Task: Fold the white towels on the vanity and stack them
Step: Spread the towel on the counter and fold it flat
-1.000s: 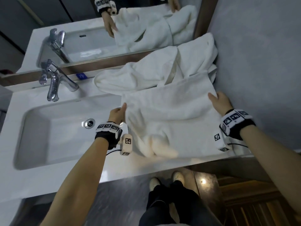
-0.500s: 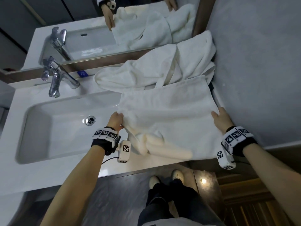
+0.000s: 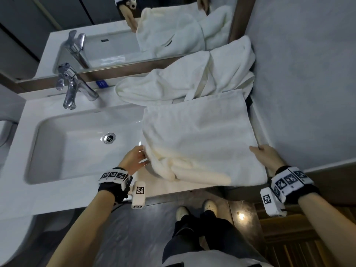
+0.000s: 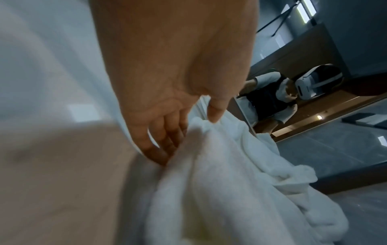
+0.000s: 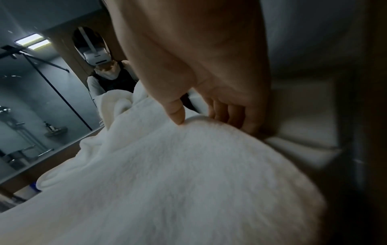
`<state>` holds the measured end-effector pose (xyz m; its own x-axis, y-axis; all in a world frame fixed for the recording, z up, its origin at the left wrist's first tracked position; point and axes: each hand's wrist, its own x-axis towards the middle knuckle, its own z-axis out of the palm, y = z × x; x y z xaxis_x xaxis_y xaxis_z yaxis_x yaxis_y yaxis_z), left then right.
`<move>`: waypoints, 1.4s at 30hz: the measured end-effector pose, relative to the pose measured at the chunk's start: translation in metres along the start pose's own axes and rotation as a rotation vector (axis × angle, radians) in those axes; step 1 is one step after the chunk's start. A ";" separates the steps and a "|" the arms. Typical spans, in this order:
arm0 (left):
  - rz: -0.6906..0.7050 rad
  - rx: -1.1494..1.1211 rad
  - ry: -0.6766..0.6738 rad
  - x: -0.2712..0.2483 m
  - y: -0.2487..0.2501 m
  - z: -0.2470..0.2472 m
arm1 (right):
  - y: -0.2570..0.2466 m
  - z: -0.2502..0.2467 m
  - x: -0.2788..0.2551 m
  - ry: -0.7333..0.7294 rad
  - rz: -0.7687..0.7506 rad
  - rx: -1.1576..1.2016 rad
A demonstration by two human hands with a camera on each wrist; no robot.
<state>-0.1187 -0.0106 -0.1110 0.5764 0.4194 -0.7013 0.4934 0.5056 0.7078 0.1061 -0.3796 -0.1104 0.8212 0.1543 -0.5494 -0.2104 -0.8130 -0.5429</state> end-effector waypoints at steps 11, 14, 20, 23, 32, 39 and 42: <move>0.402 0.850 0.337 -0.004 0.002 0.006 | -0.004 0.003 -0.004 0.156 -0.140 -0.031; 0.304 1.139 0.521 -0.007 0.004 0.009 | -0.013 0.003 -0.001 0.135 -0.132 -0.064; 0.490 0.889 0.641 -0.040 -0.003 0.027 | -0.020 0.009 0.000 0.138 -0.105 0.028; 0.465 1.153 0.531 -0.068 -0.023 0.043 | -0.014 0.012 0.000 0.134 -0.094 0.043; 0.147 1.363 0.396 -0.078 -0.054 0.077 | -0.014 0.014 0.002 0.142 -0.089 0.042; 0.221 1.156 0.428 -0.086 -0.051 0.062 | -0.014 0.013 0.004 0.131 -0.122 0.037; 0.280 0.985 0.518 -0.088 -0.051 0.037 | -0.013 0.010 0.003 0.119 -0.134 0.045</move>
<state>-0.1708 -0.1009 -0.0822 0.5216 0.7994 -0.2982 0.8174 -0.3680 0.4432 0.1061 -0.3632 -0.1120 0.8998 0.1902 -0.3927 -0.1161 -0.7632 -0.6357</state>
